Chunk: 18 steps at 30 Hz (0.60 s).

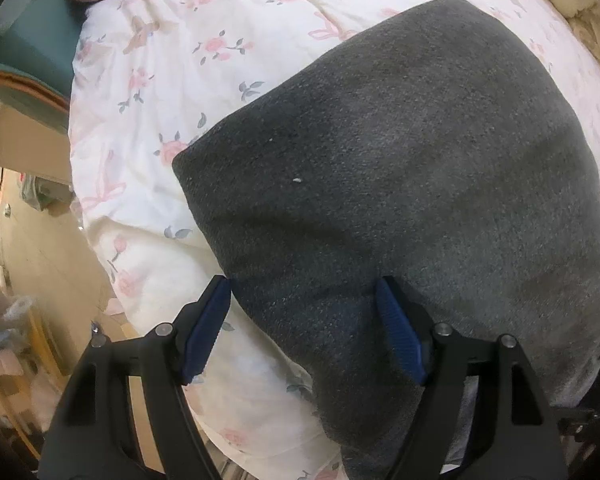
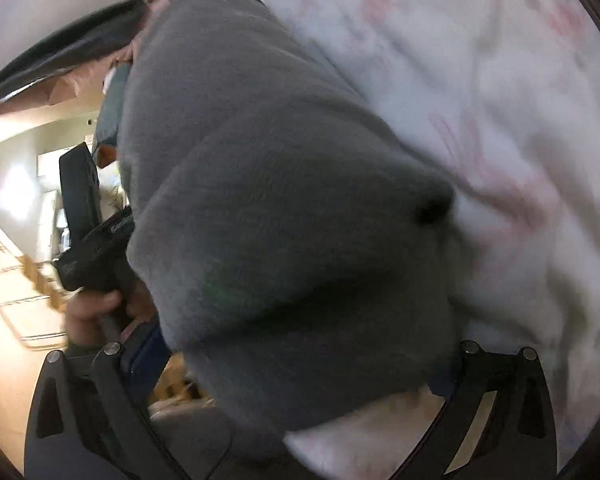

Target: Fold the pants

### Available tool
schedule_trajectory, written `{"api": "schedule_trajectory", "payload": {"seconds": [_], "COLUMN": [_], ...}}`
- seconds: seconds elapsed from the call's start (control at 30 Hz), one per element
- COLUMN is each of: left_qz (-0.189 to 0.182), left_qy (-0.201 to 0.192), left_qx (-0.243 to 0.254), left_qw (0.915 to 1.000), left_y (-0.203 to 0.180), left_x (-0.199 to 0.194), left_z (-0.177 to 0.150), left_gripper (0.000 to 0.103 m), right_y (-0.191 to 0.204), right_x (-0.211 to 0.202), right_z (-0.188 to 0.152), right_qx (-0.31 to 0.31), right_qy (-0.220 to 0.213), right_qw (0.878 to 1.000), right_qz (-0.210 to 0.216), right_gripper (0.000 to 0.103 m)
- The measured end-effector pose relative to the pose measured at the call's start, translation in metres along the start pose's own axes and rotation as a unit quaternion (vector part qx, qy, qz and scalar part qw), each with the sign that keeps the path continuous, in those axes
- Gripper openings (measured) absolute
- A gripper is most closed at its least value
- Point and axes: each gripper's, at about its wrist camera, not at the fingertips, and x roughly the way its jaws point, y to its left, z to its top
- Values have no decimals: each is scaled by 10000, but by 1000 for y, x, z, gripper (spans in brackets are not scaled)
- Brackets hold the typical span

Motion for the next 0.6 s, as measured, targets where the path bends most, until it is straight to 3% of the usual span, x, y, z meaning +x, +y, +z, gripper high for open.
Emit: {"api": "schedule_trajectory", "payload": {"seconds": [0.13,0.2,0.23,0.33,0.47,0.53,0.6], "left_qz": [83,98,57,-232,-941,-1175,-1149], "left_qy": [-57,-70,-52,-23,-30,-363,-873], "left_qx": [10,23,9,17,-242,-90,103], "left_qw": [9999,9999,10000,9997,9953,9924,9895], "left_y": [-1,-4,-5,-5,-10,-17,-18], "left_x": [-3,-6,-8,-18,-28,-43,-64], "left_z": [-4,-7,-8,-9,-9,-7,-7], "left_gripper": [73,73,73,73,73,73,72], "right_y": [-1,11,16,27,34,37,39], "right_x": [-4,-15,-20,-39,-69,-77,-86], "right_z": [6,9,9,18,64,95,134], "right_qx": [442,159,59,-173,-619,-870,-1063], "right_qy": [-707,-1024,-1095,-1174,-1151,-1095,-955], "right_qw": [9965,9945,9937,9926,9911,9897,9886], "right_qz": [18,-176,-214,-248,-235,-294,-483], "right_gripper": [100,82,79,71,66,65,64]}}
